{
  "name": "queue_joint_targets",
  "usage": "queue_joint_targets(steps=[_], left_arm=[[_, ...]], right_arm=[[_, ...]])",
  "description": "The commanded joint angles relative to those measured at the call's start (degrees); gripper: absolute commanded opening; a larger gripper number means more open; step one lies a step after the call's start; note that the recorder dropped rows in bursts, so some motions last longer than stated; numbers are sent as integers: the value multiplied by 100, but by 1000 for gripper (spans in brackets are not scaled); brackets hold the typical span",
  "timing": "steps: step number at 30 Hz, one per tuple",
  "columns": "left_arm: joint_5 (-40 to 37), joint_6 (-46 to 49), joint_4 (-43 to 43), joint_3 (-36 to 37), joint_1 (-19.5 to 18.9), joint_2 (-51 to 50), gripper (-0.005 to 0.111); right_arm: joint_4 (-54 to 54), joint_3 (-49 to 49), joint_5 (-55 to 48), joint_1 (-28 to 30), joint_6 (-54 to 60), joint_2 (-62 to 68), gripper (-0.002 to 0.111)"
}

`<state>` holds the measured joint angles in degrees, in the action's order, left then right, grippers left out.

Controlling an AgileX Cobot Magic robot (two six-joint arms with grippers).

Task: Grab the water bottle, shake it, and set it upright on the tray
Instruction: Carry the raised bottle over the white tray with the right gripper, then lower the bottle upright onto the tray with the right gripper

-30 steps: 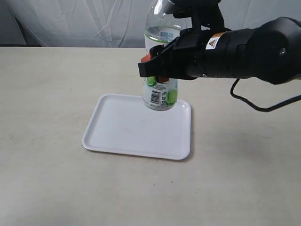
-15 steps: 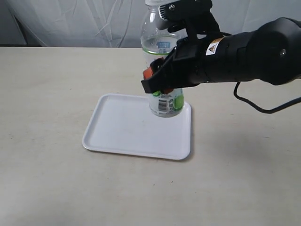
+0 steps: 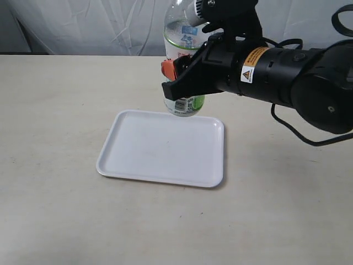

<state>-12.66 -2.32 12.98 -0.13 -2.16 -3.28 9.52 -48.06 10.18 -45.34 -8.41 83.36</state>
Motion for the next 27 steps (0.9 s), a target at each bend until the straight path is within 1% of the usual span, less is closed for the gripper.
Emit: queue_joint_targets(steps=[1, 8, 14, 17, 22, 27], left_arm=[[76, -26, 4, 13, -5, 24, 0], [76, -26, 4, 13, -5, 24, 0], [76, -26, 4, 13, -5, 24, 0], [76, -26, 4, 13, -5, 24, 0], [76, -26, 4, 13, -5, 24, 0], [76, -26, 4, 13, -5, 24, 0]], right_arm=[[110, -10, 244, 2, -65, -23, -1], [110, -10, 139, 2, -65, -13, -1], [48, -10, 288, 2, -53, 184, -1], [48, -10, 650, 2, -33, 423, -1], [-126, -10, 1601, 56, 57, 981, -1], [-114, -10, 2118, 135, 96, 1585, -1]])
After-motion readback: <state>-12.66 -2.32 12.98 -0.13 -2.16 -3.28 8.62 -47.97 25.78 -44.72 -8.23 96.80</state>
